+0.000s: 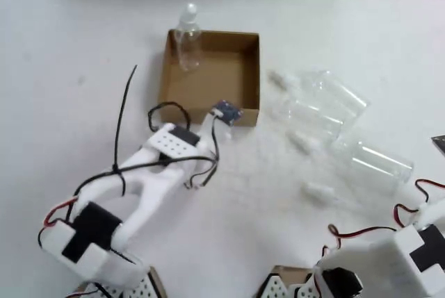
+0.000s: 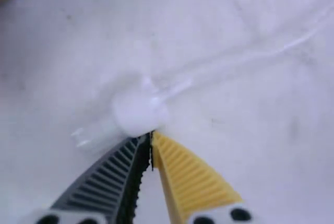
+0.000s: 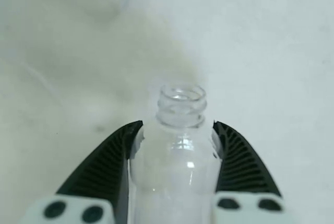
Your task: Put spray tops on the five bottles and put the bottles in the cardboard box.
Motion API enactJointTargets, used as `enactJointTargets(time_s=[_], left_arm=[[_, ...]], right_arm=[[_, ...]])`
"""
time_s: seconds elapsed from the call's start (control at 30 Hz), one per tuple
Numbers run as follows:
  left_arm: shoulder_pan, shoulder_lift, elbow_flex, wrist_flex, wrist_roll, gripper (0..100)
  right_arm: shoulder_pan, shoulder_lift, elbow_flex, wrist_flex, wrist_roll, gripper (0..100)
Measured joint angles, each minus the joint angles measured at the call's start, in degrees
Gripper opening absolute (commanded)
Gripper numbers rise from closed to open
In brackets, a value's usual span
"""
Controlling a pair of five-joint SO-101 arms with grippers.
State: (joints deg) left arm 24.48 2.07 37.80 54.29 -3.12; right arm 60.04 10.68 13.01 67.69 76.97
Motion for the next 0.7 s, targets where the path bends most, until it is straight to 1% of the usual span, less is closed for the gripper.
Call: enactJointTargets(time_s=[0.13,0.23,0.33,0.43,0.5,0.6,0.7], left_arm=[[-0.2,2.0,-3.7,0.0,0.0,2],[-0.2,2.1,-4.2,0.0,0.0,2],[-0.2,0.8,-4.7,2.5,0.0,2],[-0.2,-3.6,-5.4,5.5,1.1,3],[-0.2,-7.0,-5.4,6.2,5.9,3],[-0.2,-11.6,-5.3,5.7,15.6,2],[1.1,-13.7,-2.2,-0.4,22.0,2]], right_arm=[[0.0,0.0,0.0,-0.2,0.2,8.3],[0.0,0.0,0.0,-0.4,0.2,8.4],[0.0,0.0,0.0,-1.4,0.2,8.4],[0.0,0.0,0.0,-1.6,0.2,8.4],[0.0,0.0,0.0,-1.6,0.2,8.4],[0.0,0.0,0.0,-1.6,0.2,8.4],[-0.2,0.0,0.0,-1.6,0.2,8.4]])
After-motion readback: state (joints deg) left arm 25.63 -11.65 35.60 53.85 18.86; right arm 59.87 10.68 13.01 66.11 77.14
